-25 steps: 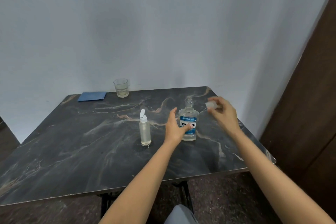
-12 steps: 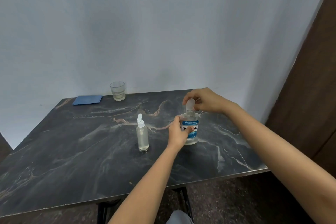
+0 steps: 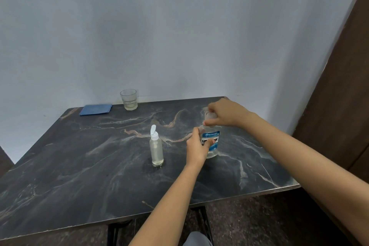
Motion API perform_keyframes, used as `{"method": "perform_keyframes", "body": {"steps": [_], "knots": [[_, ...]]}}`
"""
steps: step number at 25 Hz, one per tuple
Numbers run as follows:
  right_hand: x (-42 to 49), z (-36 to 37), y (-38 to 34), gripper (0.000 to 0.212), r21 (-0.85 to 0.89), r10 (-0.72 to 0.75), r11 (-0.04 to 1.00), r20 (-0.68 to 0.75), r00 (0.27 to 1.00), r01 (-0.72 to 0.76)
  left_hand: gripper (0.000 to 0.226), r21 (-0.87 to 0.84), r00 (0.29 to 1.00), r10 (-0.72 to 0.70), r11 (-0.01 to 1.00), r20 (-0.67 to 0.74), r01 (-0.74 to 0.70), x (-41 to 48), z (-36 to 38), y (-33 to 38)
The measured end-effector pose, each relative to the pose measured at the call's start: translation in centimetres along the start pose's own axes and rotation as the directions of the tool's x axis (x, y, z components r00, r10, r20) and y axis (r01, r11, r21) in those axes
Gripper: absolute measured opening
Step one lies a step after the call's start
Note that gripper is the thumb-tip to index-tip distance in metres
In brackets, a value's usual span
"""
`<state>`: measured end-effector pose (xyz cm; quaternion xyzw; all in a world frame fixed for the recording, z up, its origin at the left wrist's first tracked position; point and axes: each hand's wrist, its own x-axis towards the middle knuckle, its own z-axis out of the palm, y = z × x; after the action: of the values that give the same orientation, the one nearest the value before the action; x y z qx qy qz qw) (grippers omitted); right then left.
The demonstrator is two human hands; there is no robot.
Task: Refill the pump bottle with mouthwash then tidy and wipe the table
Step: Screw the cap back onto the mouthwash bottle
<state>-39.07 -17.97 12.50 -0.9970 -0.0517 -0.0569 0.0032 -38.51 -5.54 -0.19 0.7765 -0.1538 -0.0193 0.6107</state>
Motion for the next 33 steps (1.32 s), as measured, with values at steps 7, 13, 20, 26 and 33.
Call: {"method": "perform_keyframes", "body": {"steps": [7,13,20,26,33], "knots": [[0.6,-1.7,1.8,0.03,0.013,-0.204,0.979,0.187,0.961,0.205,0.035,0.079,0.999,0.004,0.997,0.048,-0.008,0.6,-0.5,-0.4],[1.6,-1.0,1.7,0.05,-0.319,-0.307,0.889,0.122,0.944,0.33,0.037,0.147,1.0,0.001,0.989,0.001,-0.002,0.3,-0.3,-0.1],[1.3,1.1,-0.2,0.056,-0.374,-0.114,0.924,-0.056,0.992,0.085,0.036,0.192,0.998,-0.007,0.981,-0.066,0.02,-0.1,0.3,0.2],[0.4,2.2,-1.5,0.052,-0.284,0.119,0.945,-0.161,0.98,-0.162,0.038,0.263,0.995,0.043,0.965,-0.092,-0.017,-0.8,0.3,0.3],[-0.6,2.5,-2.5,0.055,-0.176,0.229,0.95,-0.164,0.96,-0.257,0.048,0.146,0.999,0.027,0.989,-0.023,-0.024,-1.3,-0.1,0.5]]}}
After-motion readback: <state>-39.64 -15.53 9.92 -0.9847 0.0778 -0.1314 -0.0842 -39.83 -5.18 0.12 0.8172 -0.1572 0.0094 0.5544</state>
